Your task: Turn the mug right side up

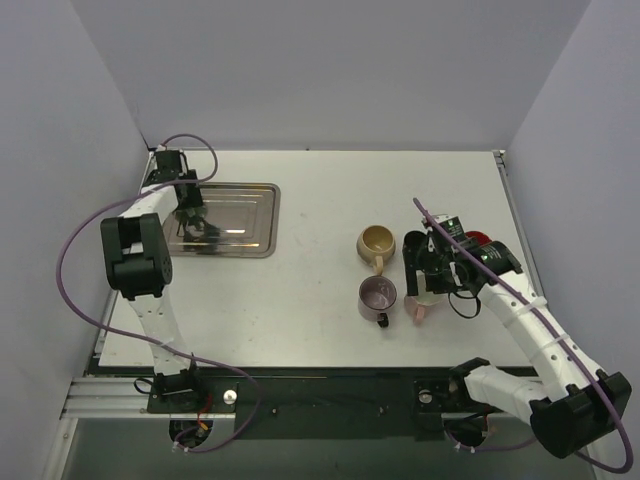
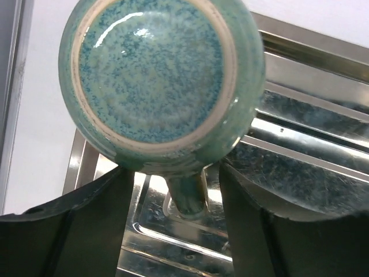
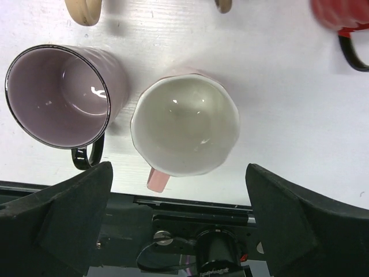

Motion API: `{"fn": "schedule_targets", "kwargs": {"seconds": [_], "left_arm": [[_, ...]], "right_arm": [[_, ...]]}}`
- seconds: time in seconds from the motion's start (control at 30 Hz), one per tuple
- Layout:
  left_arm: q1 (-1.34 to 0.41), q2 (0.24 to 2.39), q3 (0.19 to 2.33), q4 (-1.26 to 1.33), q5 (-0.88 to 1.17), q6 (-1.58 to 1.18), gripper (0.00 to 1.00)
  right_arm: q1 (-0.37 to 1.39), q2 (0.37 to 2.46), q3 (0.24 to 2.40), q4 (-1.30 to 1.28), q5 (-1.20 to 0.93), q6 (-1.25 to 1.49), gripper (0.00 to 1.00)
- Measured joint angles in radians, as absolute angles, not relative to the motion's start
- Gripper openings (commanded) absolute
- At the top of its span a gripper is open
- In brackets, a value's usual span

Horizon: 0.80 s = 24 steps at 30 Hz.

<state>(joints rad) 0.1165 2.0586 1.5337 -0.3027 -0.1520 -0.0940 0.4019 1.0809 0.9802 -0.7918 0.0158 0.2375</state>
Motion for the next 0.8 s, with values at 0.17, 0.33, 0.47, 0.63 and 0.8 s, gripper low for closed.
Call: {"fn": "schedule_targets", "kwargs": {"seconds": [0.17, 0.33, 0.47, 0.63, 0.8], "left_arm": [[0.114, 2.123, 1.594, -0.316, -0.206, -0.109, 0.01], [0.114, 2.132, 1.601, -0.316, -0.206, -0.112, 0.00], [0.121, 2.056, 1.514, -0.320, -0.131, -0.113, 0.00], [0.125, 1.834, 1.386, -0.466, 0.144, -0.130, 0.00], [0.011, 1.600, 1.377, -0.570, 0.451, -0.166, 0.00]], "right_arm": [[0.410, 1.027, 1.010, -0.835, 0.047, 0.242, 0.95], [0.431, 0.991, 1.031, -0.865, 0.057, 0.252, 0.96], [0.511, 0.977, 1.082, -0.888, 0.091, 0.268, 0.96], [0.705, 0.973, 1.177, -0.822, 0.113, 0.288, 0.96], [0.823, 0.964, 1.166, -0.553, 0.044, 0.333, 0.97]]}}
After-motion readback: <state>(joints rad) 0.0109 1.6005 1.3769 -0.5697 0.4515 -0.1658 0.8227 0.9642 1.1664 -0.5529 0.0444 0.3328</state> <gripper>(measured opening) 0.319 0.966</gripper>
